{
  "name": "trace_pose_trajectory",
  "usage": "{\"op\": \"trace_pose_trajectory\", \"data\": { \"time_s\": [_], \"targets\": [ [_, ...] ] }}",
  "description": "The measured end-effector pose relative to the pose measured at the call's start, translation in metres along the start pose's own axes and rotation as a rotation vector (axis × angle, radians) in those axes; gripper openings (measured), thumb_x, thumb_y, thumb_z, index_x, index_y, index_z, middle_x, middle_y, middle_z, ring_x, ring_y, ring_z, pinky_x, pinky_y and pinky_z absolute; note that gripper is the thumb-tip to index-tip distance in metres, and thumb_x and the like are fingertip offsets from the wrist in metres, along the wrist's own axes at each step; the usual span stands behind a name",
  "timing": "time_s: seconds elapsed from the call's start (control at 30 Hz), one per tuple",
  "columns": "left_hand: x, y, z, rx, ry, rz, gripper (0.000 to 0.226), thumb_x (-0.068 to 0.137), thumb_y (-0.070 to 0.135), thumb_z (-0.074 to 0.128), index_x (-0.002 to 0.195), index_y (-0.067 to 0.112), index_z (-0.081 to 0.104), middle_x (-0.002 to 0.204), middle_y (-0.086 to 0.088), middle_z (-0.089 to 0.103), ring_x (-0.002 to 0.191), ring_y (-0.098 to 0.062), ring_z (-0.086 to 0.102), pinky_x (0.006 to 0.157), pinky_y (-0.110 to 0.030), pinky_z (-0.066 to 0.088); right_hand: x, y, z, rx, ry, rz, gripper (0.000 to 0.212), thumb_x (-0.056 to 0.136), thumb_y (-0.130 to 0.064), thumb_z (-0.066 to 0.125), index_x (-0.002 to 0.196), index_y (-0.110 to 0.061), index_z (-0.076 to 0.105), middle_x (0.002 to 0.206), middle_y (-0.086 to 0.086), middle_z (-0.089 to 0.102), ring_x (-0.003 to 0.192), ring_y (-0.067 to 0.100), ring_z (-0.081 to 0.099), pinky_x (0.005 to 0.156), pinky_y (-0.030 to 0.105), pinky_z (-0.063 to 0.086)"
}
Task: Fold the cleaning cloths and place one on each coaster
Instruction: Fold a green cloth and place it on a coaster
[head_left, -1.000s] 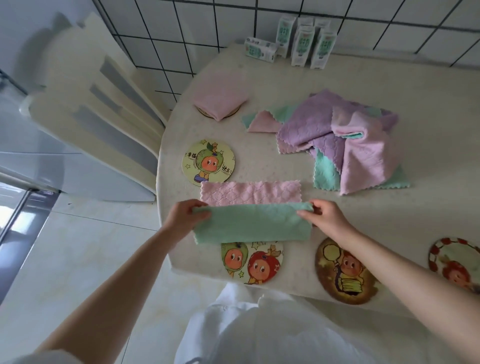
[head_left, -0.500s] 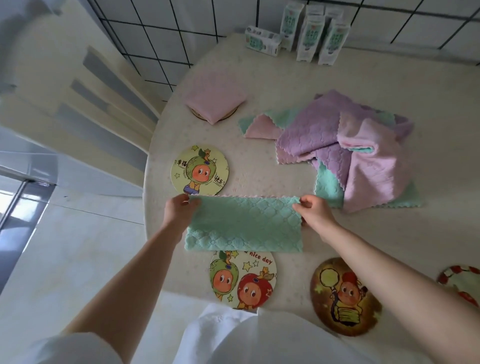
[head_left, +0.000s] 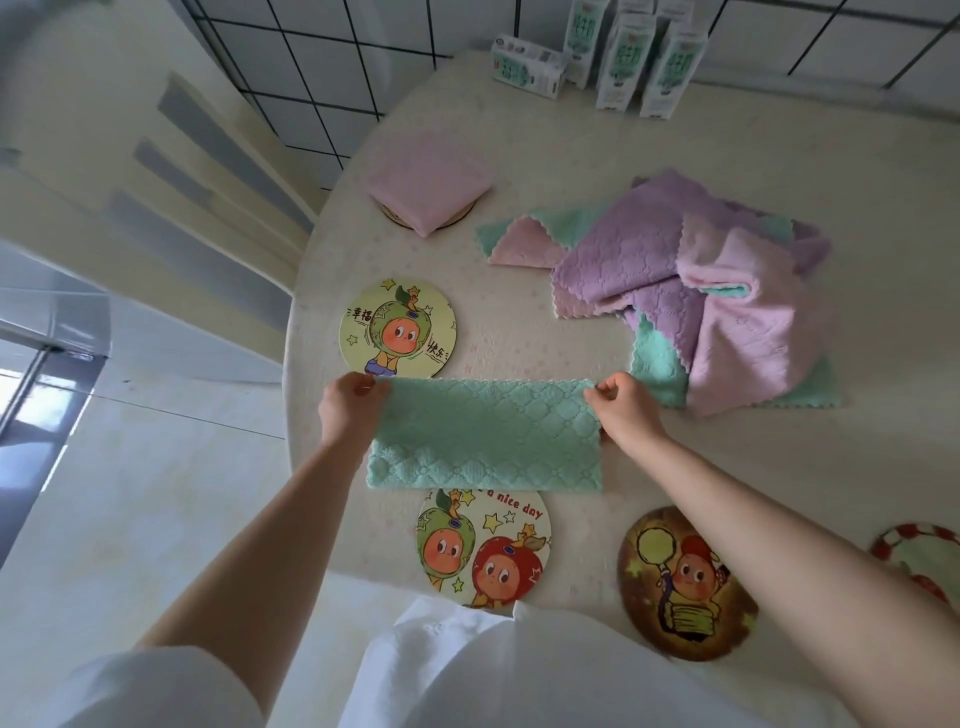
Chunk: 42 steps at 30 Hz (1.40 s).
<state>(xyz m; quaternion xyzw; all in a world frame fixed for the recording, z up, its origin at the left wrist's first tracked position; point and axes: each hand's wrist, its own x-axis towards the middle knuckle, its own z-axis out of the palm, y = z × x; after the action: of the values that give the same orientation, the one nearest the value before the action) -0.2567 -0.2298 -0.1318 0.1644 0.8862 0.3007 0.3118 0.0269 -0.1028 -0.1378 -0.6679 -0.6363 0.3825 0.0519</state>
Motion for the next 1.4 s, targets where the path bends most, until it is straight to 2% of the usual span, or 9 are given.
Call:
{"op": "trace_pose_trajectory", "data": {
  "time_s": [0.1,0.2,0.33,0.4,0.47,0.57,0.93,1.17,1.4],
  "targets": [
    [-0.015,-0.003,-0.002,-0.023,0.089,0.019,0.021,0.092,0.018,0.054,0.111,0.013,0.061,0.108,-0.004,0.064,0.093,-0.022,0.059,0.082,-0.037,0.052,-0.013,-0.001,-0.008,-0.039,0.043,-0.065,0.018,0.090,-0.019,0.058,0.099,-0.004,0.056,0.085,0.004,0.060,0.078,0.024,0.059,0.064,0.026,0.037],
    [-0.050,-0.022,0.002,0.148,0.137,0.344,0.028,0.090,0.008,0.052,0.117,0.008,0.055,0.116,-0.004,0.055,0.108,-0.019,0.052,0.094,-0.032,0.044,-0.044,0.006,-0.011,-0.171,0.118,-0.294,0.026,0.090,-0.009,0.055,0.115,-0.003,0.050,0.104,0.010,0.061,0.090,0.022,0.059,0.077,0.029,0.049],
    [-0.102,-0.059,0.025,0.439,-0.137,0.864,0.039,0.090,0.015,0.052,0.129,0.012,0.052,0.134,-0.001,0.052,0.131,-0.019,0.042,0.110,-0.040,0.037,-0.100,0.015,0.015,-0.365,0.046,-0.645,0.049,0.086,0.002,0.053,0.134,-0.004,0.044,0.129,0.010,0.052,0.121,0.020,0.049,0.107,0.025,0.034],
    [-0.118,-0.075,0.037,0.600,-0.258,0.973,0.052,0.093,0.027,0.050,0.143,0.017,0.039,0.151,-0.001,0.034,0.144,-0.023,0.023,0.119,-0.041,0.017,-0.120,0.021,0.037,-0.465,-0.039,-0.774,0.062,0.082,0.010,0.049,0.140,-0.009,0.038,0.141,0.006,0.044,0.132,0.020,0.041,0.113,0.030,0.027],
    [-0.128,-0.086,0.043,0.717,-0.277,0.961,0.063,0.094,0.036,0.049,0.150,0.022,0.023,0.157,0.001,0.015,0.147,-0.024,0.005,0.120,-0.040,0.002,-0.131,0.028,0.051,-0.547,-0.125,-0.784,0.079,0.076,0.017,0.042,0.146,-0.018,0.028,0.153,-0.001,0.028,0.142,0.020,0.024,0.116,0.036,0.021],
    [-0.132,-0.095,0.037,0.752,-0.271,0.870,0.065,0.094,0.038,0.043,0.150,0.027,0.014,0.159,0.003,0.009,0.147,-0.025,-0.002,0.118,-0.050,0.004,-0.135,0.045,0.049,-0.631,-0.150,-0.727,0.090,0.071,0.018,0.026,0.149,-0.026,0.017,0.156,-0.008,0.011,0.144,0.017,0.008,0.117,0.040,0.012],
    [-0.121,-0.124,-0.007,0.717,-0.168,0.603,0.065,0.094,0.045,0.028,0.151,0.027,0.003,0.158,0.008,-0.002,0.146,-0.023,-0.006,0.115,-0.055,-0.007,-0.127,0.063,0.022,-0.814,-0.028,-0.765,0.078,0.051,0.015,0.078,0.124,-0.001,0.054,0.121,0.014,0.057,0.107,0.031,0.058,0.086,0.042,0.054],
    [-0.119,-0.120,-0.007,0.767,-0.145,0.613,0.064,0.098,0.043,0.033,0.152,0.024,0.002,0.158,0.007,-0.003,0.146,-0.024,-0.010,0.117,-0.054,-0.006,-0.118,0.034,0.028,-1.018,-0.095,-0.656,0.076,0.046,0.001,0.079,0.113,-0.010,0.044,0.104,0.015,0.049,0.086,0.028,0.049,0.063,0.034,0.047],
    [-0.114,-0.113,-0.010,0.821,-0.139,0.634,0.061,0.098,0.044,0.028,0.152,0.026,0.005,0.158,0.007,0.000,0.146,-0.023,-0.009,0.116,-0.053,-0.008,-0.110,0.023,0.019,-0.962,-0.048,-0.702,0.047,0.060,0.010,0.068,0.100,-0.009,0.052,0.093,0.009,0.052,0.081,0.026,0.048,0.064,0.036,0.044]
  ]
}}
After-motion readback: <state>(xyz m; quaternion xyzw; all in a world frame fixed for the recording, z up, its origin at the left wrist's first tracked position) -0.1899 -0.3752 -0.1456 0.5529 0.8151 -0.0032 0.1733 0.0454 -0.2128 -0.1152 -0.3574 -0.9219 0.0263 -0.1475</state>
